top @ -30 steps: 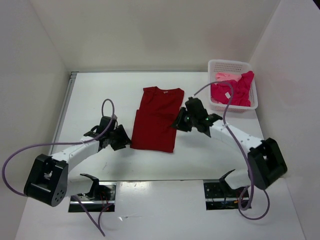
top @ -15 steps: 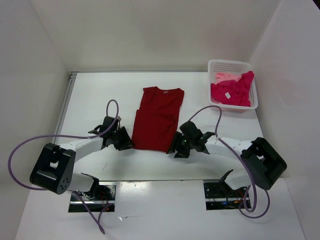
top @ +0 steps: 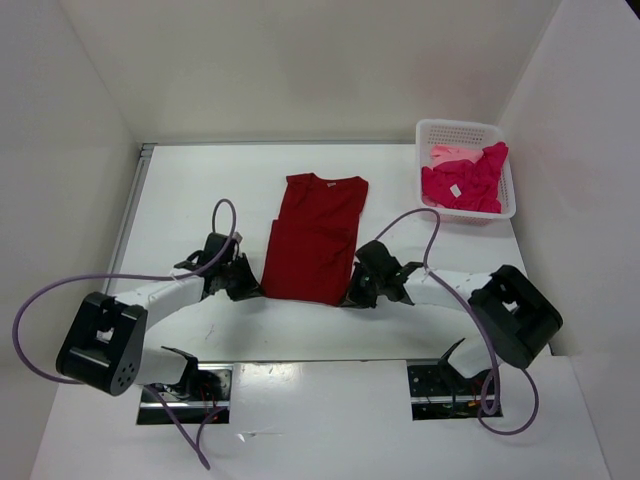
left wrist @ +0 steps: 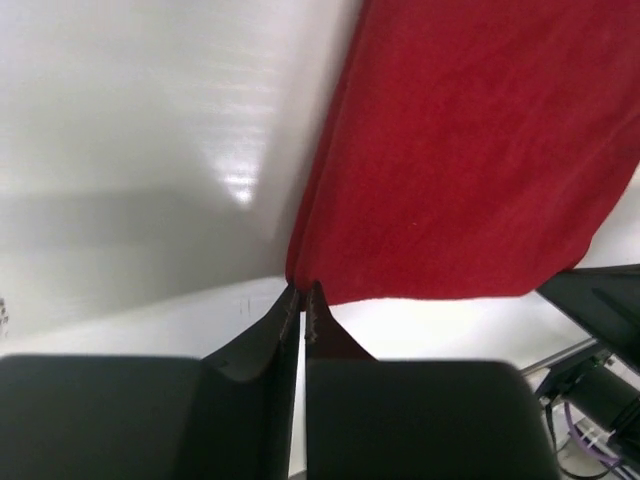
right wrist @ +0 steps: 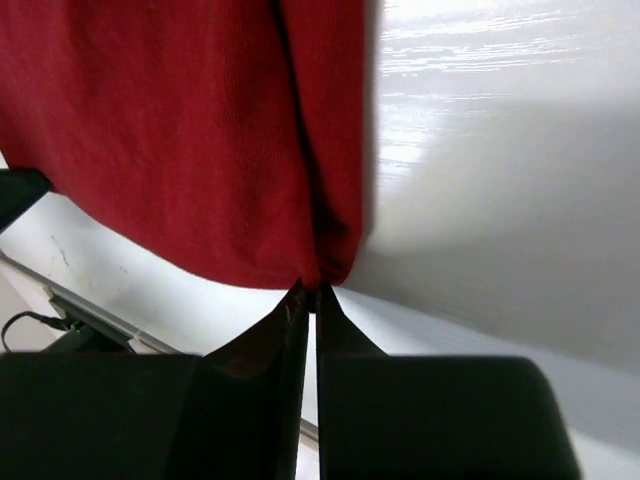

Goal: Fold and stack the t-shirts
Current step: Grab one side of the 2/3 rectangular tshirt with both arms, then fold the long partially folded tshirt into a neat square

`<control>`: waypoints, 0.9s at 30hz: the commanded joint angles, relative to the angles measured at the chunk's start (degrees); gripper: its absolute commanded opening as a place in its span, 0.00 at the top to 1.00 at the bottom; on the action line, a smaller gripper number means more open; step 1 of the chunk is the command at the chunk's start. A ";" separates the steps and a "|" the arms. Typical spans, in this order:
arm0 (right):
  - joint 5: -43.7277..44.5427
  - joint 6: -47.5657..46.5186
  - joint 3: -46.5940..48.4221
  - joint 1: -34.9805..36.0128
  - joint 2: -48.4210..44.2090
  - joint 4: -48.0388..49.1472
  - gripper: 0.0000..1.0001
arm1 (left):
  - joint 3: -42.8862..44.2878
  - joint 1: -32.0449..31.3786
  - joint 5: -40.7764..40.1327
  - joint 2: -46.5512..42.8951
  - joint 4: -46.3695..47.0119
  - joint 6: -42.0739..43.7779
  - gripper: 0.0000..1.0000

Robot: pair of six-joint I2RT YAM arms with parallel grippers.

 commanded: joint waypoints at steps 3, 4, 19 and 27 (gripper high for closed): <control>2.15 1.21 -1.25 1.92 -7.79 -4.13 1.00 | 1.73 0.16 0.43 -6.36 -9.06 2.48 1.00; 1.86 1.77 -1.81 2.57 -8.95 -4.87 1.00 | 1.73 -0.15 1.84 -6.96 -9.93 2.13 1.00; -2.54 -12.19 19.67 -12.64 -12.38 -22.78 1.00 | 27.97 2.26 0.53 -5.65 -23.05 7.50 1.00; 0.54 -19.65 41.00 -22.22 8.71 -20.17 1.00 | 47.69 2.97 -5.00 16.82 -13.06 7.31 1.00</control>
